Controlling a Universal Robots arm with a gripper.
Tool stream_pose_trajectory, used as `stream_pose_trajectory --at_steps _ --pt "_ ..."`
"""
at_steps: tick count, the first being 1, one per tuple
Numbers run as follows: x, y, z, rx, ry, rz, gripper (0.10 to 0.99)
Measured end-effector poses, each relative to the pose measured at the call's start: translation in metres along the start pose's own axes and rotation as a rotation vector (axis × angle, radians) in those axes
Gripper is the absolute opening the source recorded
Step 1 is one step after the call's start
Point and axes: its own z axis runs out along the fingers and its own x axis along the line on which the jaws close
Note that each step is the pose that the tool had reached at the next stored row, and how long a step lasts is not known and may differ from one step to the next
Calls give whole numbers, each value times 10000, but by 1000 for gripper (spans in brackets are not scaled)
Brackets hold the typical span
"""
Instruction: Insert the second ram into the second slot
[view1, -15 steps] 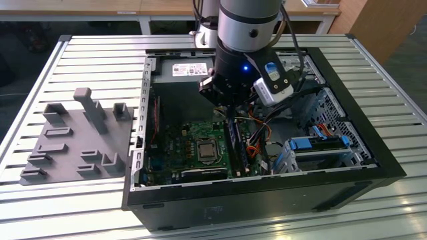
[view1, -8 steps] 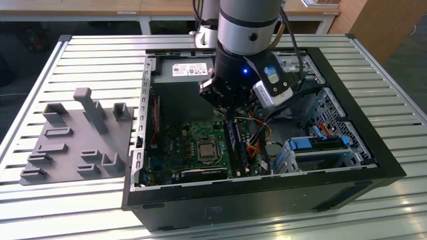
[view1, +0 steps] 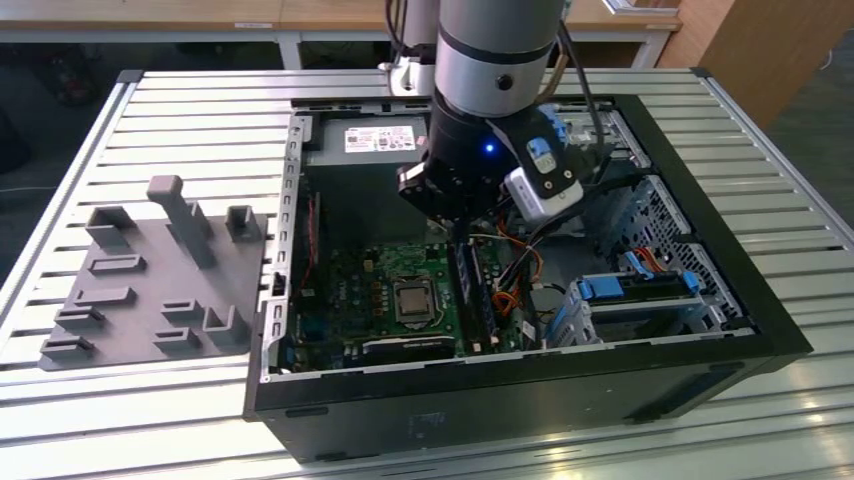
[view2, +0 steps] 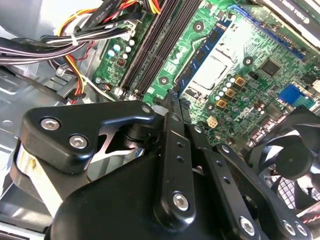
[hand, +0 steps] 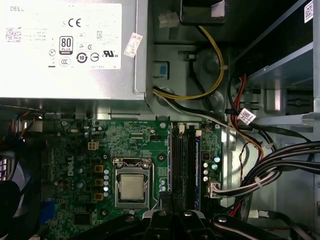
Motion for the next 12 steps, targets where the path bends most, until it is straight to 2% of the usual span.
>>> stream_pose_trajectory --at_steps 9,12 --pt "-26 0 149 0 0 -12 114" --pt "-43 2 172 0 0 -12 114"
